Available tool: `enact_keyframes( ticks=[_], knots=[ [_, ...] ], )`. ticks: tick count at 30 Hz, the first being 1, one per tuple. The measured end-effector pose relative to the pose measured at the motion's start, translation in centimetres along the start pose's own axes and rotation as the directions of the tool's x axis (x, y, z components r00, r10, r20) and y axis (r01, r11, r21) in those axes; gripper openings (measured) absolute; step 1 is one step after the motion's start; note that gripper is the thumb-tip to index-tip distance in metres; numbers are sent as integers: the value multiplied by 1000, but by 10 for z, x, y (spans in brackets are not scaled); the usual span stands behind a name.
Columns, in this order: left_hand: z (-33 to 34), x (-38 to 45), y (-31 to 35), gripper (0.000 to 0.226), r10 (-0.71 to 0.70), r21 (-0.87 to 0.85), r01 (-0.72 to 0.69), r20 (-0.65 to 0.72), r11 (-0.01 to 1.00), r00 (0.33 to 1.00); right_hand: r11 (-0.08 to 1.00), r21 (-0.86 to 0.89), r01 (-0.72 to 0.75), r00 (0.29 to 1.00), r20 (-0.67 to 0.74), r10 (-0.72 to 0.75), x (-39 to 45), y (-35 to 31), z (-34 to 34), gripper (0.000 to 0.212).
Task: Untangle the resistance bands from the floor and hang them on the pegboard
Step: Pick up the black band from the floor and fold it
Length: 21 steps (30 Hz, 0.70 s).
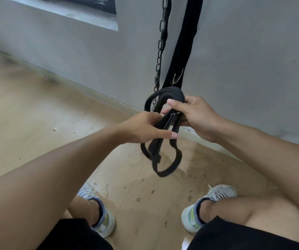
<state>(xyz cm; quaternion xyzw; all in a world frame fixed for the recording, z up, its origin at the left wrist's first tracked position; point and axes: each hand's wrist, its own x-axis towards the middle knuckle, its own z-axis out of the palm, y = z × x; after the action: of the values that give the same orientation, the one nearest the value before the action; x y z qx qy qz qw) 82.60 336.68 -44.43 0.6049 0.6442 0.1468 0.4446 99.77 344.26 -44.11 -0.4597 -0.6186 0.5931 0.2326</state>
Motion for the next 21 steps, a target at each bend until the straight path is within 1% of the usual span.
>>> enact_keyframes(
  ticks=[2, 3, 5, 7, 9, 12, 14, 16, 19, 21],
  knots=[
    [6, 3, 2, 67, -11, -74, 10, -12, 997, 1000, 995, -75, 67, 998, -15, -69, -3, -1, 3, 28],
    [9, 5, 2, 62, -23, -123, 17, -51, 992, 998, 991, -89, 97, 995, -31, -100, -5, -1, 5, 25],
    [11, 8, 2, 52, -34, -250, 1, -125, 968, 992, 990, -46, 135, 987, -76, -139, -9, -4, 8, 18],
    [14, 9, 5, 37, -10, -366, -38, -128, 930, 992, 988, 16, 152, 981, -125, -148, -11, -6, 10, 16],
    [18, 8, 10, 25, 22, -416, -74, -128, 906, 991, 986, 42, 161, 975, -160, -153, -12, -8, 10, 16],
    [23, 5, 15, 28, 66, -447, -114, -122, 887, 990, 987, 64, 149, 968, -213, -133, -13, -11, 9, 25],
    [27, 4, 15, 28, 84, -449, -137, -138, 883, 987, 990, 70, 118, 968, -232, -99, -14, -12, 8, 27],
    [28, 4, 14, 26, 61, -441, -139, -186, 887, 981, 991, 124, 55, 975, -220, -27, -16, -9, 7, 24],
    [27, 5, 12, 22, 33, -399, -139, -260, 906, 965, 936, 339, -93, 962, -213, 173, -20, -6, 6, 28],
    [25, 4, 9, 33, 30, -384, -121, -234, 915, 972, 884, 440, -159, 941, -203, 270, -25, -6, 11, 28]
  ],
)
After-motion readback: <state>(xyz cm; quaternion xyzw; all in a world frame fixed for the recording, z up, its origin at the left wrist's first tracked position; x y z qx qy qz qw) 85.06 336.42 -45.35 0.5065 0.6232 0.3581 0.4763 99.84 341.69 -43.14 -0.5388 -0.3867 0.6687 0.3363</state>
